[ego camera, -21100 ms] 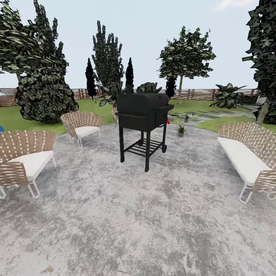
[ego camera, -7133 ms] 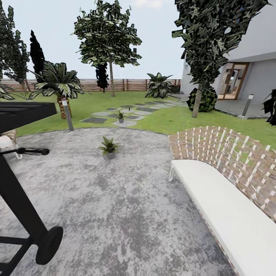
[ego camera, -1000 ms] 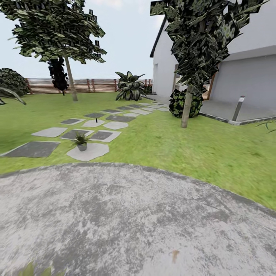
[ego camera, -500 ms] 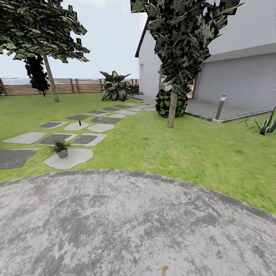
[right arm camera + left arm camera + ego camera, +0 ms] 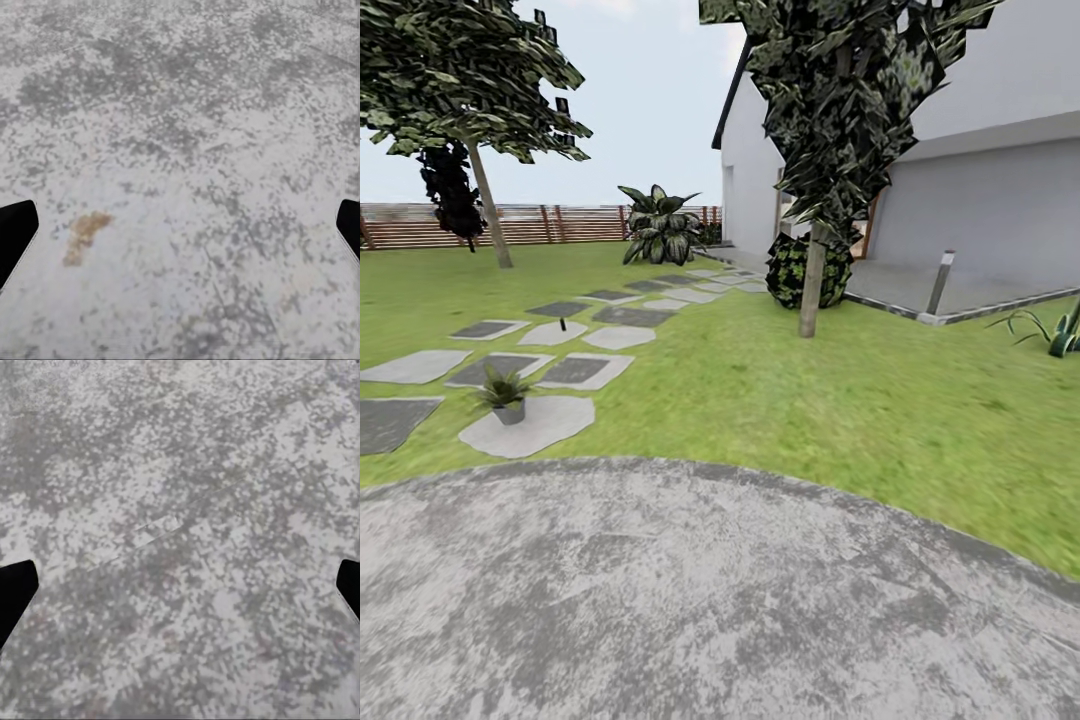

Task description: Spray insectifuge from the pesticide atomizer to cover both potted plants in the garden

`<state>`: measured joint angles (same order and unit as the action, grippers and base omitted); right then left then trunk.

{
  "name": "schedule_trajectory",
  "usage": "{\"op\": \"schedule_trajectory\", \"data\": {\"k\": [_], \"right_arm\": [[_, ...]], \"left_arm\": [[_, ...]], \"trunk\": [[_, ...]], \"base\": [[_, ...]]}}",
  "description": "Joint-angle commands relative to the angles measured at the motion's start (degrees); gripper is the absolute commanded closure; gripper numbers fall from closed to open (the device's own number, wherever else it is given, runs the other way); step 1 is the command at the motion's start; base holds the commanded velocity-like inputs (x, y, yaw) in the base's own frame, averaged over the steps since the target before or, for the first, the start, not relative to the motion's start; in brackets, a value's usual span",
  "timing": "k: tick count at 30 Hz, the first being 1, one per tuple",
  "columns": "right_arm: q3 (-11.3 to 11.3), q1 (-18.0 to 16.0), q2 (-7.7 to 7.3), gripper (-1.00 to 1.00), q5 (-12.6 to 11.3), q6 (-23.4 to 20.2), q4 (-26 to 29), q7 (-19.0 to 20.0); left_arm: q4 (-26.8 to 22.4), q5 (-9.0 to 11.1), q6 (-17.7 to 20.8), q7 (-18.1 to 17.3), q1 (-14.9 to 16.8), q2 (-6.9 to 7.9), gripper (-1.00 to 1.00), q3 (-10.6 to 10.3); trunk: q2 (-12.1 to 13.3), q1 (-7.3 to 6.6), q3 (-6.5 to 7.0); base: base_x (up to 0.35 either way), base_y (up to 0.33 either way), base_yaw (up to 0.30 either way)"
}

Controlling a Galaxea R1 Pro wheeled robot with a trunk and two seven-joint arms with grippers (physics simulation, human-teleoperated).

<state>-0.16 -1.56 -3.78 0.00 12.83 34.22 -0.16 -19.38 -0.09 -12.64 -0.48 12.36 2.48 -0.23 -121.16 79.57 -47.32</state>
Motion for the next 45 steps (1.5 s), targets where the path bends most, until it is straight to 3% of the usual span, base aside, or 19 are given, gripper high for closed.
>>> {"op": "schedule_trajectory", "data": {"k": [1, 26, 45], "right_arm": [[-0.01, -0.03, 0.00, -1.00, 0.00, 0.18, -0.03, -0.02], [-0.01, -0.03, 0.00, -1.00, 0.00, 0.25, 0.05, -0.02], [-0.01, -0.03, 0.00, -1.00, 0.00, 0.26, 0.04, -0.02]], "left_arm": [[0.04, -0.05, -0.19, -0.05, 0.03, 0.00, -1.00, -0.03], [0.04, -0.42, -0.19, -0.05, 0.03, -0.10, -1.00, -0.11], [0.04, -0.44, -0.19, -0.05, 0.03, -0.10, -1.00, -0.12]], "trunk": [[-0.02, 0.03, -0.05], [-0.02, 0.03, -0.05], [-0.02, 0.03, 0.03]], "base": [[0.340, 0.000, 0.000], [0.340, 0.000, 0.010], [0.340, 0.000, 0.259]]}}
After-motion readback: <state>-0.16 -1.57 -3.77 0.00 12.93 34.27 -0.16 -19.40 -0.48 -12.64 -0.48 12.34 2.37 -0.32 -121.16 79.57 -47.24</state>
